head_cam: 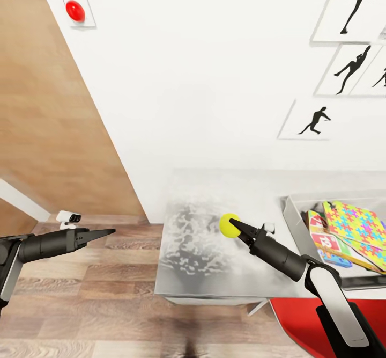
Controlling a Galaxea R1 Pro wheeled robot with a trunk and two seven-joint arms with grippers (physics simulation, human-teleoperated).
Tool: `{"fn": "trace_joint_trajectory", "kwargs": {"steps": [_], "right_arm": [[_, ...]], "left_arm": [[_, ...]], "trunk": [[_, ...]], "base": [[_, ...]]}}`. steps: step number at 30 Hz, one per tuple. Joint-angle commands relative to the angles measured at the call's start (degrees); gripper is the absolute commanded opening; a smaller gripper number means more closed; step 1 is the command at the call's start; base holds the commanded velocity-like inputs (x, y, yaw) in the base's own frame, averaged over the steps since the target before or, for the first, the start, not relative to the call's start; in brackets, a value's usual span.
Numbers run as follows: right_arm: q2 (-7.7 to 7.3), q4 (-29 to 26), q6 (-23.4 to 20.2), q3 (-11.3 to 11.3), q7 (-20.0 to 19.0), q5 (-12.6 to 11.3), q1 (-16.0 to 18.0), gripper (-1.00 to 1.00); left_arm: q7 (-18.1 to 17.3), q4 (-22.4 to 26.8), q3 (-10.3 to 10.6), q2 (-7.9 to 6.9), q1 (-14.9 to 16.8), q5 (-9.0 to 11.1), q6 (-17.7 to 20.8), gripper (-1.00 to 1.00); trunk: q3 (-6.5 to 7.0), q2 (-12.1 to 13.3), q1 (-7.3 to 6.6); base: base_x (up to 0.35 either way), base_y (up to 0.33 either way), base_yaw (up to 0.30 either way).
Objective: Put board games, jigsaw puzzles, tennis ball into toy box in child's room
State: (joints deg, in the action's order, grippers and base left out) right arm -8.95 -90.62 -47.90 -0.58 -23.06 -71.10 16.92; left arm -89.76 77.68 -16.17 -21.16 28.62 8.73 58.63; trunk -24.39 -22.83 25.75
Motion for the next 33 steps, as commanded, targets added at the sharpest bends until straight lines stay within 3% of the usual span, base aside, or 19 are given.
{"fn": "trace_joint_trajectory", "kwargs": {"steps": [1, 33], "right_arm": [[-0.02, 0.0, -0.2, 0.0, -0.1, -0.1, 0.0, -1.0], [-0.15, 0.0, -0.2, 0.0, -0.1, -0.1, 0.0, -1.0]], "left_arm": [[-0.2, 0.0, 0.0, 0.0, 0.0, 0.0, 0.6, 1.0], [-0.2, 0.0, 0.2, 0.07, 0.0, -0.1, 0.7, 1.0]], "trunk": [[0.01, -0.1, 0.03], [3.07, -0.1, 0.03]], "base": [[0.0, 0.0, 0.0], [0.0, 0.0, 0.0]]}}
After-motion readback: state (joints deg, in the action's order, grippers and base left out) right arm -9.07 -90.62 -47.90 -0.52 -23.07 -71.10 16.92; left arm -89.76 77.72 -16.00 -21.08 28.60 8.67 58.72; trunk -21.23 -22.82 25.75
